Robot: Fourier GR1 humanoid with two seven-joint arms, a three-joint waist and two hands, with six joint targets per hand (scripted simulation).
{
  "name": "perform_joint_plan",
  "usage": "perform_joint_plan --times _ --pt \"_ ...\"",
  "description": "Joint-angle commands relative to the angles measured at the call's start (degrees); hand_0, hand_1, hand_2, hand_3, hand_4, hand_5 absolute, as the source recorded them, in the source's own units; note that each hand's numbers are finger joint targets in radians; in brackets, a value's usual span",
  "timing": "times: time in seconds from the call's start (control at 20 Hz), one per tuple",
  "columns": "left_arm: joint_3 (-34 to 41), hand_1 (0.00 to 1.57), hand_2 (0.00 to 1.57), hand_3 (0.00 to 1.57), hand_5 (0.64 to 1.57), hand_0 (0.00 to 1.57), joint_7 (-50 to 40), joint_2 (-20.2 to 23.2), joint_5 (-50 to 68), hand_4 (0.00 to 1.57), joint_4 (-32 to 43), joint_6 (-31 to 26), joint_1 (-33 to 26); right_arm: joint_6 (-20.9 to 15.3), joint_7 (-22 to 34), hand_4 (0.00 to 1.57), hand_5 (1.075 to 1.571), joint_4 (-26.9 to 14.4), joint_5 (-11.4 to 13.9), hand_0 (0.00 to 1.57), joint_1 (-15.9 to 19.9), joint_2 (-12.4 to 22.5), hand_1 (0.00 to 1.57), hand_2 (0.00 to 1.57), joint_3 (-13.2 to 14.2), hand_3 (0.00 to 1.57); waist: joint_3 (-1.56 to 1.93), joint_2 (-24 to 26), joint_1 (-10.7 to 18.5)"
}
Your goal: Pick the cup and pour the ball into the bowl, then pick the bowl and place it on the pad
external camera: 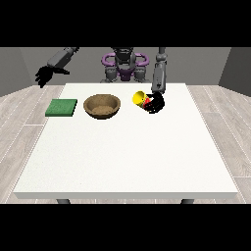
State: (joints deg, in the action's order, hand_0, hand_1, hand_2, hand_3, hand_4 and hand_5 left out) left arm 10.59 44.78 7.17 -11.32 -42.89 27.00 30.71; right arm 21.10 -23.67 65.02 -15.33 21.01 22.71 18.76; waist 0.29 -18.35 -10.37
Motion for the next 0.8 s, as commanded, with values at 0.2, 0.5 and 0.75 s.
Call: perform_joint_plan --times 0.2,0.5,0.75 --pt "-11.8 1.37 1.57 1.57 1.532 1.37 -15.9 -3.0 -14.1 1.02 -1.3 8.3 0.0 -0.2 3.3 0.0 1.558 -11.9 0.6 0.0 -0.4 3.7 0.0 0.06 2.6 0.0 -0.1 13.8 6.2" --pt "-19.3 1.4 1.57 1.57 1.567 1.4 -29.9 -1.7 -24.4 1.11 -3.6 6.2 2.8 1.5 -1.4 0.0 1.56 -19.0 1.7 0.0 -5.3 5.3 0.0 0.14 4.3 0.0 -0.17 19.0 11.0" --pt "-24.0 1.37 1.57 1.57 1.566 1.37 -39.4 -4.5 -33.0 1.14 -5.0 6.3 5.4 -0.3 -2.0 0.0 1.558 -21.3 2.2 0.0 -3.8 4.5 0.0 0.0 4.2 0.0 -0.23 20.0 13.1"
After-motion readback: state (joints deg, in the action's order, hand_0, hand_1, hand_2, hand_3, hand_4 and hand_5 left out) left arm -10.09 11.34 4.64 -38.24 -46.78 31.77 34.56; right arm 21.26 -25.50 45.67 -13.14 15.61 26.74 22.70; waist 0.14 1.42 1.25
